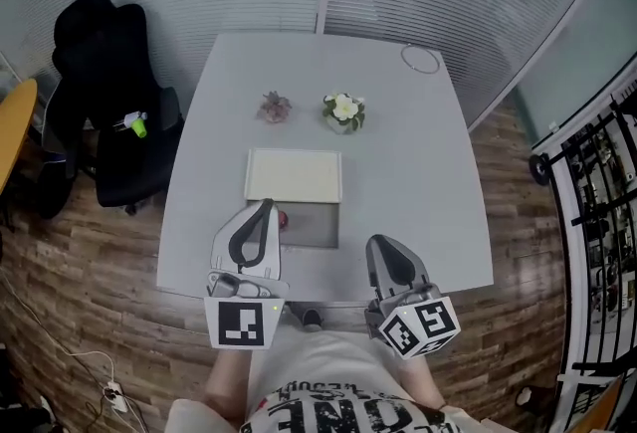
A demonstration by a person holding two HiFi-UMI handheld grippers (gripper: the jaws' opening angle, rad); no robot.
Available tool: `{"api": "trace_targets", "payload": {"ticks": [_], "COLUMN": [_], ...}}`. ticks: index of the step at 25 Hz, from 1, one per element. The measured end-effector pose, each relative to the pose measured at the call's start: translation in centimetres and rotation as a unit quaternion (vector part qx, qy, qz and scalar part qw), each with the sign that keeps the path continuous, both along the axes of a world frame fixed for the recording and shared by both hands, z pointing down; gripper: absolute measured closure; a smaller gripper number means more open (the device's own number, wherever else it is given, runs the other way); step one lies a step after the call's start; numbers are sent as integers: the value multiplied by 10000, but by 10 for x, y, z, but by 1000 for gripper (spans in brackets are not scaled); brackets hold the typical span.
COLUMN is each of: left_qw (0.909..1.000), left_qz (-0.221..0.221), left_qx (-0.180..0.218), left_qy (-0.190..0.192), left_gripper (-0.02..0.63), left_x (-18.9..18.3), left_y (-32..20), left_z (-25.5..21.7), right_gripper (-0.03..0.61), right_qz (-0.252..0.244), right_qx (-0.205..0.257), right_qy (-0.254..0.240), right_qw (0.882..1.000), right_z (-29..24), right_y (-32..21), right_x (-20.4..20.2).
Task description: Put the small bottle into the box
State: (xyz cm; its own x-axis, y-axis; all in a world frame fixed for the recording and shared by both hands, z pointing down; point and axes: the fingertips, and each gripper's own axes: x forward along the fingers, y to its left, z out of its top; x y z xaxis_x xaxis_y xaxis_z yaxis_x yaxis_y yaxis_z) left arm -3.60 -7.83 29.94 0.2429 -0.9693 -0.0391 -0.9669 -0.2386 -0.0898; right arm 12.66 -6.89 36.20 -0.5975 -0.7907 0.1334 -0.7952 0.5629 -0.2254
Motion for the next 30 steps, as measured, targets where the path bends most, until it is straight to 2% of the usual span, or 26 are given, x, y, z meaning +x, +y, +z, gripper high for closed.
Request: {"api": "trace_targets", "payload": {"ticks": [6,13,16,22,30], "left_qw": [9997,9991,9983,9984,9991], "left_qz": [-182,-335,-407,-372,-218], "left_qx": [177,226,373,349,80], "left_qy": [49,124,162,235,355], "left_gripper": [604,604,604,604,604], "left_x": [5,-11,-23,-52,-78], "left_y": [33,60,67,78,79], "left_z": [-11,-18,-23,-18,-4], "right_gripper": [552,552,552,552,552], "right_qz": [-189,-206,-253,-279,-324], "right_qx": [125,229,284,366,278], "right_qy": [-25,3,41,126,228], "right_qw": [9997,9995,9993,9989,9988], "right_z": [-8,-21,-27,-40,-45], "right_y": [19,24,25,26,31], "right_x": [5,2,-8,-37,-73]}}
